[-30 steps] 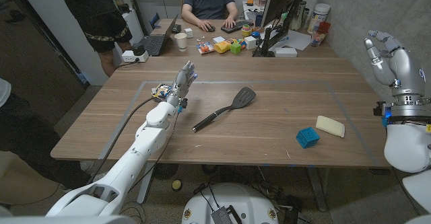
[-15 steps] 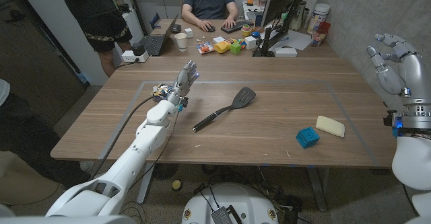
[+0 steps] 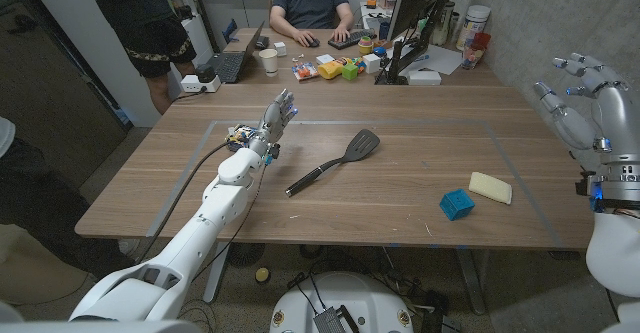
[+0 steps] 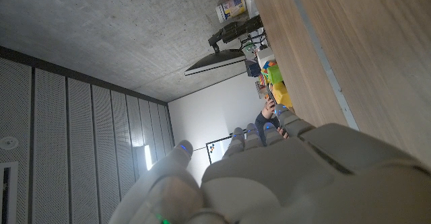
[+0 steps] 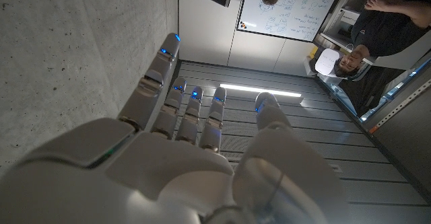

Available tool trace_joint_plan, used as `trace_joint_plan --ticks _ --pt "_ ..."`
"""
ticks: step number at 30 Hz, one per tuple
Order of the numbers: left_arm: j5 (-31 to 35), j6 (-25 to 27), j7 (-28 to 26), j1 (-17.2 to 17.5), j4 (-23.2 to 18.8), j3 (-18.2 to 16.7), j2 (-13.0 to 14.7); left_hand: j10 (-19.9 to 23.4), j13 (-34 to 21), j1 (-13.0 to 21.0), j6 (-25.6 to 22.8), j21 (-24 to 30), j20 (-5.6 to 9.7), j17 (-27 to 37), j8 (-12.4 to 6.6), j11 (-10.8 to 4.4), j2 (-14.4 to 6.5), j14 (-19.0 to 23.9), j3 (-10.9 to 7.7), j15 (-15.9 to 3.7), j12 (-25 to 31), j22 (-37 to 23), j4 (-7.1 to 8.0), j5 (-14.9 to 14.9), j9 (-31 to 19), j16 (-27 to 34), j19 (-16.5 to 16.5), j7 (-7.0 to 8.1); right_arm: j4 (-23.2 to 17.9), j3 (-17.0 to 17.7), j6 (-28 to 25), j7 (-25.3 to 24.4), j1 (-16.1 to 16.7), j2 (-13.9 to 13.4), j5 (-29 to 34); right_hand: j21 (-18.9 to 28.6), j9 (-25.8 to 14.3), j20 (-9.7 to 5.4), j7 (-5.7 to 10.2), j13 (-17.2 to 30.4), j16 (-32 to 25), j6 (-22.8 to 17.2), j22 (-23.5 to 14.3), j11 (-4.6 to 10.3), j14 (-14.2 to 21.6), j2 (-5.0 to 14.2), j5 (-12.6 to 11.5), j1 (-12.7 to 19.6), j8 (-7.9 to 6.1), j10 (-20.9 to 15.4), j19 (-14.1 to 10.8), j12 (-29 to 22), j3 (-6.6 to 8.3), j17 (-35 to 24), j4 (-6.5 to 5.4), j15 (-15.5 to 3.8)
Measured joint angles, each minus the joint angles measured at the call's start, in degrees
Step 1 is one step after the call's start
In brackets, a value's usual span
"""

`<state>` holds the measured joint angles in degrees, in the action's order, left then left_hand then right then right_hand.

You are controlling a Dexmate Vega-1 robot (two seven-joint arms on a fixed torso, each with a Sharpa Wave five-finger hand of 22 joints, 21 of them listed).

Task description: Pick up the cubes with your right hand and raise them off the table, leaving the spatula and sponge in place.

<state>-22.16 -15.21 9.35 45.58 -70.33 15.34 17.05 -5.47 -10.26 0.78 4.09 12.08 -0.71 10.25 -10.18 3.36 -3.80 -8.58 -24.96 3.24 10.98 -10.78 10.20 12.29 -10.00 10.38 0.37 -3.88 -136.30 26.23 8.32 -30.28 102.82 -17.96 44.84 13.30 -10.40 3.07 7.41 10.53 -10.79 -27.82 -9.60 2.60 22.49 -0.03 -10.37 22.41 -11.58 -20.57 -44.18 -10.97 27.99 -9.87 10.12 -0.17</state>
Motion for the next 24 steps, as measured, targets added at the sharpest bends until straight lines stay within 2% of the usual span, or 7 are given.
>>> trace_joint_plan --ticks 5,9,19,24 --pt "0.0 0.0 0.1 -0.1 0.1 -0.1 -0.1 0.0 0.0 0.0 0.0 0.0 0.0 0.0 0.0 0.0 0.0 0.0 0.0 0.0 0.0 0.0 0.0 0.0 0.0 0.0 0.0 0.0 -0.4 0.1 -0.3 1.9 0.2 0.0 1.0 -0.7 -0.2 0.57 0.3 0.3 0.2 0.3 0.0 0.41 -0.7 -1.04 0.0 1.0 0.08 1.3 0.6 0.6 -0.24 0.0 0.24 0.71" --pt "0.1 0.0 0.1 -0.1 0.1 -0.2 -0.2 0.0 0.0 0.0 0.0 0.0 0.0 0.0 0.0 0.0 0.0 0.0 0.0 0.0 0.0 0.0 0.0 0.0 0.0 0.0 0.0 0.0 -0.7 0.3 -0.4 3.5 0.4 -0.5 1.2 -1.2 -0.2 0.64 1.31 0.3 0.4 0.7 0.0 0.77 -1.4 -1.9 0.0 1.9 0.44 2.3 0.6 0.6 -0.64 -0.2 0.31 0.78" --pt "0.3 0.0 0.1 -0.1 0.0 -0.4 -0.3 0.0 0.0 0.0 0.0 0.0 0.0 0.0 0.0 0.0 0.0 0.0 0.0 0.0 0.0 0.0 0.0 0.0 0.0 0.0 0.0 0.0 -1.2 1.0 -0.7 8.7 0.7 -1.7 1.4 -1.7 -0.1 0.63 1.32 0.3 0.4 0.7 0.0 1.43 -2.0 -3.24 -0.2 3.2 0.44 3.0 0.6 0.6 -0.64 -0.1 0.31 0.87" --pt "0.3 0.1 0.1 0.0 -0.3 -0.4 -0.3 0.0 0.0 0.0 0.0 0.0 0.0 0.0 0.0 0.0 0.0 0.0 0.0 0.0 0.0 0.0 0.0 0.0 0.0 0.0 0.0 0.0 -1.4 1.1 -1.2 12.0 0.8 -2.2 1.4 -2.2 -0.1 0.8 2.44 0.3 0.4 1.8 0.0 1.48 -2.9 -3.86 -0.4 4.6 0.85 4.2 1.7 0.6 -0.64 -0.1 0.31 1.61"
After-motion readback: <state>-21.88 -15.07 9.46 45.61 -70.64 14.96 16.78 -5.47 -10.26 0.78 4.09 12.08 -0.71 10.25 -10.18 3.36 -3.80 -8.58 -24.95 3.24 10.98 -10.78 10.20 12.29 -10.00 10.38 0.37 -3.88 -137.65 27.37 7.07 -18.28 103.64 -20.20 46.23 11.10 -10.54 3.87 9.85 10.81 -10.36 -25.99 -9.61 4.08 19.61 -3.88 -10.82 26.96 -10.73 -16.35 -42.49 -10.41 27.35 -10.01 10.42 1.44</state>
